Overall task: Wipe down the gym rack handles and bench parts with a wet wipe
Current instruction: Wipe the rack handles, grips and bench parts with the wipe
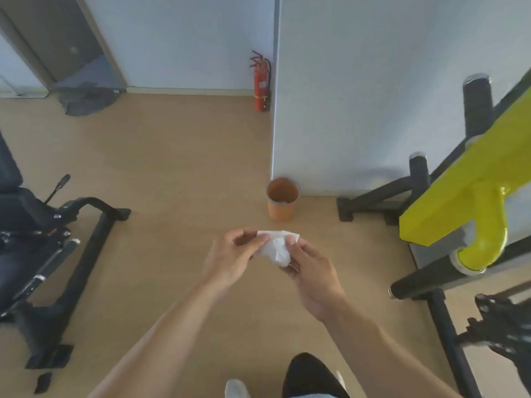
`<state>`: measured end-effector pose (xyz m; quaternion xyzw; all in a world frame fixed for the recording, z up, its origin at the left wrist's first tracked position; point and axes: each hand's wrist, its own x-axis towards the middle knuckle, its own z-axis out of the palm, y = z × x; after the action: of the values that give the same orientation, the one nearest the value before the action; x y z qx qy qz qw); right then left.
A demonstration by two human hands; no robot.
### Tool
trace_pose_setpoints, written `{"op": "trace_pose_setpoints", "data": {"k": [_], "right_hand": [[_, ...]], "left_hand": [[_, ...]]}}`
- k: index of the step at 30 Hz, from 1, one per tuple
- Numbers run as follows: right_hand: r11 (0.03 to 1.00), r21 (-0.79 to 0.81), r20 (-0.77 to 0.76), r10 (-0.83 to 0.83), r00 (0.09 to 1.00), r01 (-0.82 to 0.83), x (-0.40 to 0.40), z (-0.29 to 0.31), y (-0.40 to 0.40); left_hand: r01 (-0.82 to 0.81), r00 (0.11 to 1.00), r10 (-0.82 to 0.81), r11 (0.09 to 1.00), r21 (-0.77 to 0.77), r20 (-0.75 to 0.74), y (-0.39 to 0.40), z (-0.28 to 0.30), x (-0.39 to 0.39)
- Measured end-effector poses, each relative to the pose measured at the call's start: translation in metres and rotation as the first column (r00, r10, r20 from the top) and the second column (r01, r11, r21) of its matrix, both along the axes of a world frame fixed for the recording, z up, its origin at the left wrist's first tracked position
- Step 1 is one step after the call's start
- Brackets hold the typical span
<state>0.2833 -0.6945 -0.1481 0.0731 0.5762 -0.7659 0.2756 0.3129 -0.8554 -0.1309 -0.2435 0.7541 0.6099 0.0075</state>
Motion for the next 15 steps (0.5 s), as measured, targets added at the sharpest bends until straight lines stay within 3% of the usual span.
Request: {"op": "trace_pose_setpoints", "data": {"k": [4, 7, 12, 15], "right_hand": [[0.967, -0.087, 0.069, -0.232, 0.970, 0.237, -0.027, 0.022, -0.011], [0.877, -0.162, 0.120, -0.438, 0.891, 0.453, -0.050, 0.036, -0.007], [0.625, -0.212, 0.180, -0.730, 0.659, 0.751, -0.087, 0.062, 0.014], [0.436, -0.225, 0.092, -0.881, 0.464, 0.872, -0.111, 0.078, 0.025]], "left_hand": [[0.148, 0.987, -0.144, 0.986, 0.071, -0.067, -0.008, 0.002, -0.062], [0.307, 0.947, -0.297, 0.948, 0.079, -0.120, 0.006, 0.004, -0.113], [0.593, 0.795, -0.580, 0.804, 0.028, -0.180, 0.041, 0.017, -0.197], [0.722, 0.681, -0.711, 0.692, -0.007, -0.175, 0.061, 0.024, -0.240]]}}
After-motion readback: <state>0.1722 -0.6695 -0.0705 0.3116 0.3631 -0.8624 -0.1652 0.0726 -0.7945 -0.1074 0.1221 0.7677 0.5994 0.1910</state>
